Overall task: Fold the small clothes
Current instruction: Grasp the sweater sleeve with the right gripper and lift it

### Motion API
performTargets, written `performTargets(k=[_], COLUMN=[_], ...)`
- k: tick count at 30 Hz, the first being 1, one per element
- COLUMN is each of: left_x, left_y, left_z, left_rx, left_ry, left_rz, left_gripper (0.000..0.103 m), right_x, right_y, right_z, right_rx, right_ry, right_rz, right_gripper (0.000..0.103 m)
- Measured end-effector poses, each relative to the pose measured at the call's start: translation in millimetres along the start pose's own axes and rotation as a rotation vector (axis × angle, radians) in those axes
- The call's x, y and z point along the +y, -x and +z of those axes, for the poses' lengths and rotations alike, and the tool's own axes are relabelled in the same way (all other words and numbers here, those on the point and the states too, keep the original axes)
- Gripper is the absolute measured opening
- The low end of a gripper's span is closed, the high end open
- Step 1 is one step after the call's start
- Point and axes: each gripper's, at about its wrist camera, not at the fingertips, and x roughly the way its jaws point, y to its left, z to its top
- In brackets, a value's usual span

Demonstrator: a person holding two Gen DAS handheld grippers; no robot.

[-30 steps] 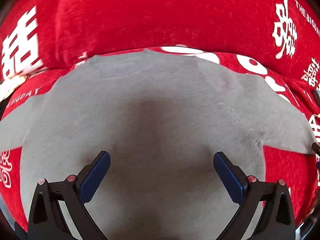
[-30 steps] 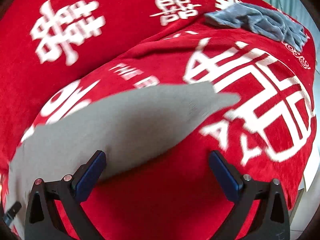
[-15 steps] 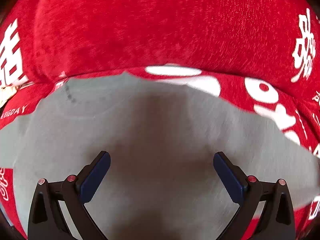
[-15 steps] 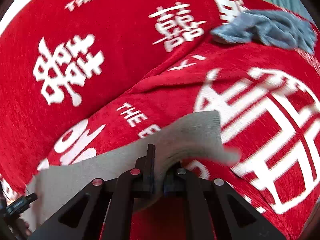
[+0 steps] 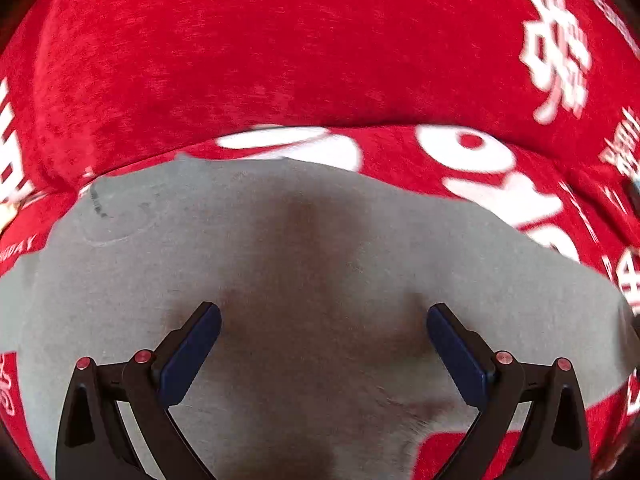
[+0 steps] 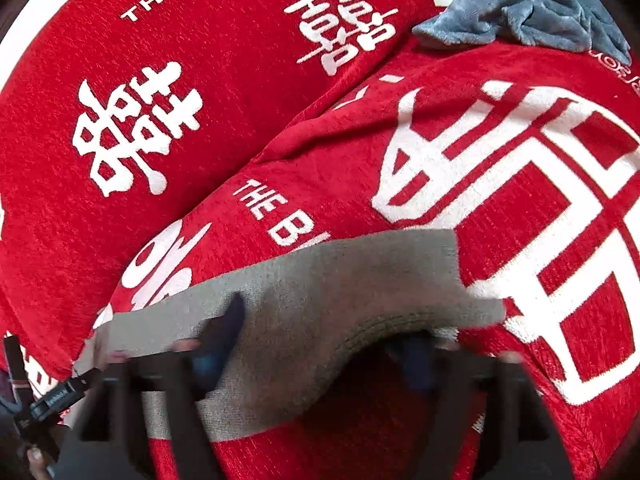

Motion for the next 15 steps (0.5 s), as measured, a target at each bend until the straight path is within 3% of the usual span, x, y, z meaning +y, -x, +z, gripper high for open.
performTargets(k=[3,4,5,6,7,8,15], left_x=[10,13,14,11,9,6,-1], left_y=[-1,-1,-2,-7,-9,-4,22], left_z=[-1,-3,-9,-15,-20,-25,-54], left_rx=[0.016,0.023,0.032,0.058,0.034,0.005,0.024], left_ry=[0.044,0.055,0.054,0.035,0.028,0.022,-0.055], left_rz=[0.003,0.003,0.013,0.033,0.037,0.05,-0.044], left_gripper=[0.103,0.103,0.103,0.103,0.103,0.103,0.103], right_x=[0,0,0,2,4,5,56], right_y=[-3,-3,-5,-8,-11,-11,21], right_z=[1,2,3,4,6,8,19], right_rx=[0.004,0.004,0.013,0.027,0.038,0.04,-0.052], right_ry=[-0.009,-0.008,-0.004,0.004,0.01,0.014,0.144], right_rz=[-0.01,-0.014,-0.017,-0.025,-0.042,-0.051,-0.052], right_gripper=[0.077,0.063,0.039,0.028,0.015,0.009,0.006])
